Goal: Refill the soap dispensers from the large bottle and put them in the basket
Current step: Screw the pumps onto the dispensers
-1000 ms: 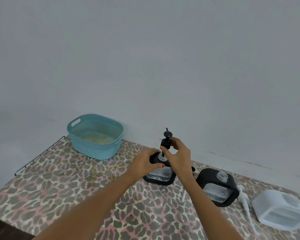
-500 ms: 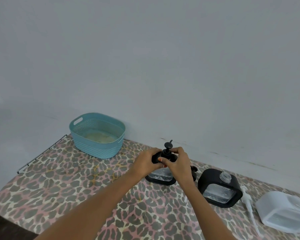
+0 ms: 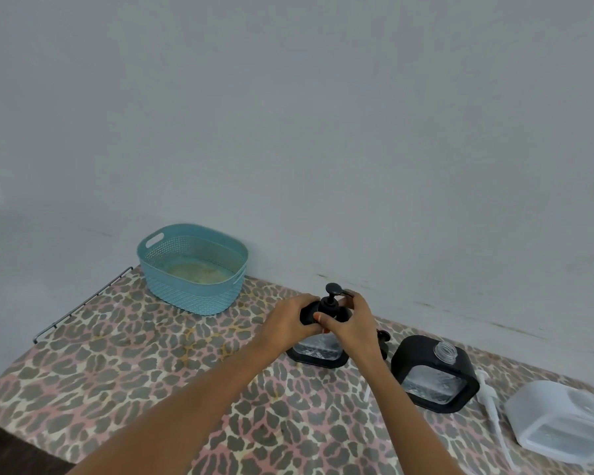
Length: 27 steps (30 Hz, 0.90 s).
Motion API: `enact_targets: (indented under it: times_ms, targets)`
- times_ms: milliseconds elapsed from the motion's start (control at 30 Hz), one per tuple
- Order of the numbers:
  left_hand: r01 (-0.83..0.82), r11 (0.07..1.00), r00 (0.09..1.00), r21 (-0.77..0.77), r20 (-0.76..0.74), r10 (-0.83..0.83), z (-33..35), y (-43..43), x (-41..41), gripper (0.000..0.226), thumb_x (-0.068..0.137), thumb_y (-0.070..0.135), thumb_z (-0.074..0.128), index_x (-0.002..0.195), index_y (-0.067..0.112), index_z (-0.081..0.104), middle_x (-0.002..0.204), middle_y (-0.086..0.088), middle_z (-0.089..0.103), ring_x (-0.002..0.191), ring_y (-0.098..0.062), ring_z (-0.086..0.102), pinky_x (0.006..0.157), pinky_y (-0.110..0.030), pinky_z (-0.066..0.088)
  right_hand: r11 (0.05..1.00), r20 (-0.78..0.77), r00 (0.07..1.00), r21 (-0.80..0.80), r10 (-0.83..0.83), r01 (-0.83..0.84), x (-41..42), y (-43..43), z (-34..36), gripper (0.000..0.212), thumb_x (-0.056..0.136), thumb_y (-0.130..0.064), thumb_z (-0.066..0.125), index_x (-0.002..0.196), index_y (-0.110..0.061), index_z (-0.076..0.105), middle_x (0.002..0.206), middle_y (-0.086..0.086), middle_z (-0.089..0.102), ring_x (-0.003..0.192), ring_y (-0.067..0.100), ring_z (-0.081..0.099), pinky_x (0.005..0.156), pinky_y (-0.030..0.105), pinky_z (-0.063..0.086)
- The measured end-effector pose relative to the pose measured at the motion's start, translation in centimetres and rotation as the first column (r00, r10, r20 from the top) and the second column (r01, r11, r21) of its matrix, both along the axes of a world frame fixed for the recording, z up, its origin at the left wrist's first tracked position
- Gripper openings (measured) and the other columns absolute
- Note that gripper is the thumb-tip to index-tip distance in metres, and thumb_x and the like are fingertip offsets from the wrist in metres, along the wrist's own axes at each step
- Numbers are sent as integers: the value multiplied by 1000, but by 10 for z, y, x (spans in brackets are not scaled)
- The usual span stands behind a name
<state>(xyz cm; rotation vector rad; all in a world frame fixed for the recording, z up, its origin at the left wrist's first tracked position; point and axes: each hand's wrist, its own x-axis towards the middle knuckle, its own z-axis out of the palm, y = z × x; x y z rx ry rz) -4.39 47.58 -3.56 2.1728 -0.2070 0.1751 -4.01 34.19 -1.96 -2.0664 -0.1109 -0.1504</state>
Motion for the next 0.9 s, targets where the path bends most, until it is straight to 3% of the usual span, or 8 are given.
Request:
enact_targets:
  times_ms: [67, 233, 367, 467, 600, 667, 767, 900]
  targets:
    - [2, 1000, 1000, -9, 5, -2, 1, 0, 0, 47, 74, 26, 75, 117, 16, 60, 108, -3, 68, 99, -17, 62, 86, -34, 50, 1000, -8, 1000, 1, 30, -30, -2, -1, 2, 47, 78, -17, 69, 121, -15, 50, 102, -4, 56, 98, 14, 53, 87, 27, 45]
    - [-4, 1000, 1000, -12, -2, 4, 1, 0, -1, 49, 74, 27, 75, 119, 17, 59, 111, -2, 67, 101, -16, 61, 89, -34, 49, 996, 31, 996, -9, 85, -85, -4, -5, 5, 32, 84, -7, 60, 116, -9, 60, 89, -2, 59, 86, 13, 56, 65, 7, 45]
    - [-1, 1000, 1000, -4, 3, 1, 0, 0, -1, 49, 74, 27, 75, 119, 16, 59, 111, -3, 67, 101, -16, 62, 88, -35, 50, 1000, 43, 999, 28, 1, -2, 0, -1, 1, 31, 79, -13, 69, 108, -8, 60, 91, 0, 61, 86, 13, 56, 74, 17, 44]
    - [3, 1000, 1000, -3, 5, -3, -1, 1, -1, 48, 74, 27, 74, 118, 16, 59, 109, -2, 67, 99, -15, 62, 87, -33, 50, 996, 34, 998, 70, -53, 51, 1, 2, -2, 32, 73, -16, 75, 96, -14, 53, 87, -3, 58, 84, 15, 57, 69, 16, 44]
    - [5, 1000, 1000, -22, 7, -5, 0, 0, 0, 44, 74, 26, 74, 116, 16, 61, 106, -2, 68, 96, -16, 63, 84, -32, 51, 1000, 32, 999, -1, 3, -3, 2, 4, -2, 46, 75, -22, 73, 115, -12, 51, 103, -2, 54, 98, 15, 53, 84, 27, 47]
    - [10, 1000, 1000, -24, 14, -10, 1, -1, 0, 45, 74, 25, 74, 116, 16, 61, 108, -3, 68, 98, -16, 62, 86, -32, 50, 998, 6, 998, 17, 58, -58, 0, -1, 4, 42, 82, -16, 66, 121, -15, 51, 105, -7, 53, 98, 10, 52, 81, 16, 44]
    - [7, 1000, 1000, -24, 15, -7, 2, 0, -1, 46, 74, 23, 74, 117, 15, 60, 110, -4, 67, 101, -17, 61, 89, -32, 49, 991, -33, 990, 12, 134, -134, -1, -10, 10, 31, 85, -6, 58, 115, -11, 59, 93, -3, 59, 84, 9, 58, 63, 4, 43]
    - [6, 1000, 1000, -15, 16, -6, 1, 0, -1, 49, 74, 25, 75, 119, 14, 59, 110, -5, 67, 100, -17, 62, 87, -31, 50, 997, 8, 998, -47, 64, -63, 5, -8, 5, 31, 79, -15, 69, 109, -9, 61, 102, 2, 58, 90, 11, 53, 75, 14, 39]
